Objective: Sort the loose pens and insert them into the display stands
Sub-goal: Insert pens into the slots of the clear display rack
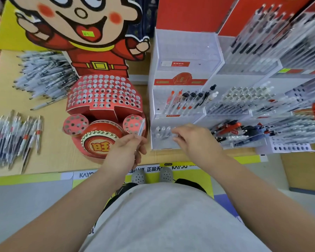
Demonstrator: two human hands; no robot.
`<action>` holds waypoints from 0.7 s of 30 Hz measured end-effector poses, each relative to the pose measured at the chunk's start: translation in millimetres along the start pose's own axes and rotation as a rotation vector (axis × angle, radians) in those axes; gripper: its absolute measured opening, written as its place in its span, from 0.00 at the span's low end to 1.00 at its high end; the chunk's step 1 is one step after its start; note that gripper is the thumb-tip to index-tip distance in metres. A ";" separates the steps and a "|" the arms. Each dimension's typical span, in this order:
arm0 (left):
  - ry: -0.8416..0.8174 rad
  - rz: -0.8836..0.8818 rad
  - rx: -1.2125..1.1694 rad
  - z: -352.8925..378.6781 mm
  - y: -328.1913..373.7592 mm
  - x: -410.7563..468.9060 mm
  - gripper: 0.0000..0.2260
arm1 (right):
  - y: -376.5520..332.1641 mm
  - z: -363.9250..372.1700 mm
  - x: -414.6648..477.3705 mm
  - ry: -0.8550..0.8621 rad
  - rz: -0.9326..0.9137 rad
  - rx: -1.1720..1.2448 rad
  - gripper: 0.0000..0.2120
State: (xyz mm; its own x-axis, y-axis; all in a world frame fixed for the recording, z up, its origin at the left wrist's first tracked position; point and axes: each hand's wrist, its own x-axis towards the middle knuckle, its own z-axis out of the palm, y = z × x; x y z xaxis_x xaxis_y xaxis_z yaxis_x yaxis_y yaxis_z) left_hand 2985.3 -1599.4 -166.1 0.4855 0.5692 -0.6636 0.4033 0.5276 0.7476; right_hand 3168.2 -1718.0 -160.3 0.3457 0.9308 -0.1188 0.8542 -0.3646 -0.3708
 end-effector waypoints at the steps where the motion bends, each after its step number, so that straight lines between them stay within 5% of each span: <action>1: -0.009 -0.001 0.005 -0.8 0.0 1.3 0.12 | 0.4 2.7 -0.7 -0.006 0.002 -0.015 0.06; 21: -0.067 0.032 0.079 -7.5 0.4 0.4 0.12 | -11.4 49.5 12.7 0.127 0.233 0.312 0.09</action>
State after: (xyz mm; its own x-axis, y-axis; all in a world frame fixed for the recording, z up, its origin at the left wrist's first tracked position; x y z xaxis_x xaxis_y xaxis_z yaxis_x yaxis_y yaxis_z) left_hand 2979.8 -1594.3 -166.2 0.5487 0.5406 -0.6377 0.4455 0.4564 0.7702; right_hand 3143.6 -1700.7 -203.1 0.5781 0.8063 -0.1251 0.5952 -0.5216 -0.6113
